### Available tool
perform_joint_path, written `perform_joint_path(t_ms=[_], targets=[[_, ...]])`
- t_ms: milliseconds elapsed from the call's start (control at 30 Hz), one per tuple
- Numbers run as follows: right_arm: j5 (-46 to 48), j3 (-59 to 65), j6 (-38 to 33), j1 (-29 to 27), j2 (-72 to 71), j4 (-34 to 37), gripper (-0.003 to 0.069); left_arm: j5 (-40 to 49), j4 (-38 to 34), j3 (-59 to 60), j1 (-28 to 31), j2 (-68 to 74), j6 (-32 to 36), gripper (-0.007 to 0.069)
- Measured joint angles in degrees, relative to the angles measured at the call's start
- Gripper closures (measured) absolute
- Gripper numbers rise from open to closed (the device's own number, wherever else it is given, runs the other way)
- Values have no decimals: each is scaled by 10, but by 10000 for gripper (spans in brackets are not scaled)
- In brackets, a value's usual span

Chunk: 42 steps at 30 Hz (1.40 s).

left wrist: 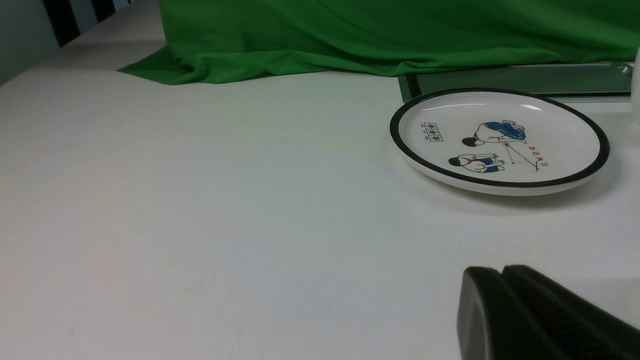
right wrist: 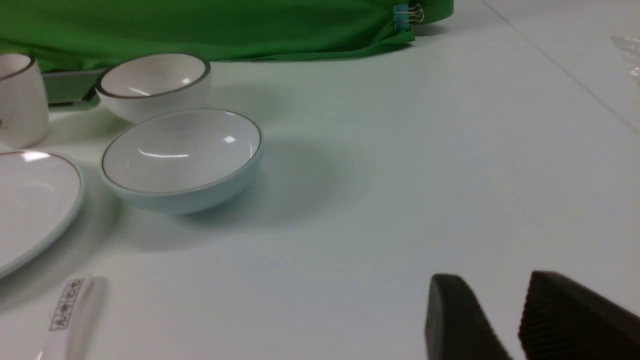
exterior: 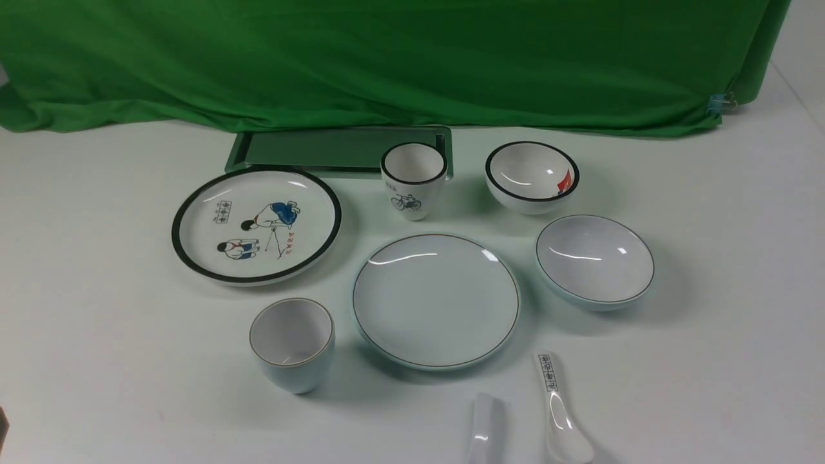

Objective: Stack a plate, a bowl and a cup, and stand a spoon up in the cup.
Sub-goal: Use the right arm to grab a blue rice bowl

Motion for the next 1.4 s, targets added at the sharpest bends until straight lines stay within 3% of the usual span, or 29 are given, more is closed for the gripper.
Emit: perform_joint_path(t_ms=[267, 400, 433, 500, 533, 633, 967, 1100, 1200, 1267, 1400], targets=[[-1, 0, 45, 0, 0, 0, 418, -44, -5, 0, 0, 0, 4, 652], [-1, 0, 230, 0, 0, 46, 418, -121, -186, 0, 0, 0, -69, 652], [-1, 0, 329, 0, 0, 59, 418, -139, -264, 0, 0, 0, -118, 652], [-1, 0, 433, 0, 0, 69, 418, -155, -351, 0, 0, 0, -182, 652], [-1, 0, 483, 0, 0, 71, 418, -162, -389, 0, 0, 0, -215, 652], [-1, 0, 541, 0, 0, 73, 418, -171, -422, 0, 0, 0, -261, 652], [-24, 0, 463, 0, 0, 44, 418, -187, -392, 0, 0, 0, -333, 652], [-59, -10, 316, 28, 2, 43, 434, -117, -315, -39, 0, 0, -329, 652], [-65, -50, 237, 53, 32, 42, 498, -41, -215, -112, 0, 5, -302, 652], [-69, -91, 168, 71, 84, 42, 584, 9, -152, -169, 0, 35, -263, 652], [-68, -181, 25, 91, 210, 41, 646, 111, -96, -273, 0, 144, -159, 652]])
